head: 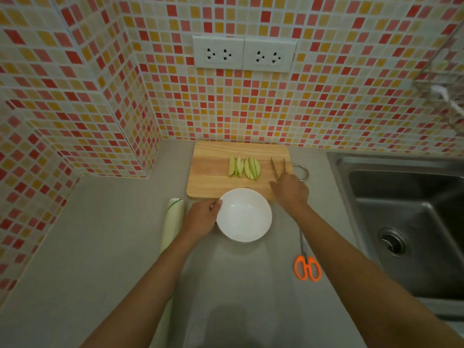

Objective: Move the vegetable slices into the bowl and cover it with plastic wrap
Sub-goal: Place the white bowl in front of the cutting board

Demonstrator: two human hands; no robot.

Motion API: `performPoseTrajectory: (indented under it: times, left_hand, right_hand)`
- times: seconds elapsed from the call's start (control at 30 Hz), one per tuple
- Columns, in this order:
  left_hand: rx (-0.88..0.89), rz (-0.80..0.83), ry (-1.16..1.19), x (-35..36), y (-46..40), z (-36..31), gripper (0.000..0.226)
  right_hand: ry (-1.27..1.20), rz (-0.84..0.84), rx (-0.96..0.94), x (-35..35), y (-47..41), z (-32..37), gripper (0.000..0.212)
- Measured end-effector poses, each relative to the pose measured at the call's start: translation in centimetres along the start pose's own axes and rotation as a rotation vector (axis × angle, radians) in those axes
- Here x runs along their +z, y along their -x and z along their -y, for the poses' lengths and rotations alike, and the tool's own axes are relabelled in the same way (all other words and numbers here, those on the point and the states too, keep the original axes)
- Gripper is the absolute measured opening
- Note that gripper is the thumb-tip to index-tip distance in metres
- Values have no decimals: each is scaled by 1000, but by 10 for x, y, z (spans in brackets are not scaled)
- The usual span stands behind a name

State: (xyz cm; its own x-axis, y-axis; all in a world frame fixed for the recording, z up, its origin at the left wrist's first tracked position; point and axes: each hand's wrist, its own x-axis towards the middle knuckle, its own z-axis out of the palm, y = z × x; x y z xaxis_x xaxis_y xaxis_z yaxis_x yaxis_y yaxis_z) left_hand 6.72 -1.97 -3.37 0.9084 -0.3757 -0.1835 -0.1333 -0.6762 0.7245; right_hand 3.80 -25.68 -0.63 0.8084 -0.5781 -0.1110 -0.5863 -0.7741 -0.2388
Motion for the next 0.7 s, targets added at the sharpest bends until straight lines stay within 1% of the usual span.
performPoseTrajectory:
  times: [0.07,0.13,0.27,0.33,0.4,0.57,0.67,0.7]
  left_hand:
    - [7,-3,18,0,0,0,38]
    - [17,-2,15,0,-1,0,37]
    - [39,1,7,-1,-3,2,35]
    - [49,8,3,-1,-3,2,35]
    - [55,11,3,-1,-3,3,35]
    - [56,23,-18,-1,-4,3,34]
    - [67,18,-26,-1,-4,3,34]
    - [68,16,-27,-1,-3,2,34]
  right_hand:
    - [27,34,37,2,-13,4,48]
    - [44,65,75,7,-21,6,50]
    - [70,114,118,12,-28,8,39]
    - [59,101,131,14,-30,9,32]
    - [-2,87,155,14,-30,8,30]
    - [-268,43,186,8,-27,5,24]
    - [-377,67,134,1,-25,8,19]
    - [-398,76,111,0,-22,11,22]
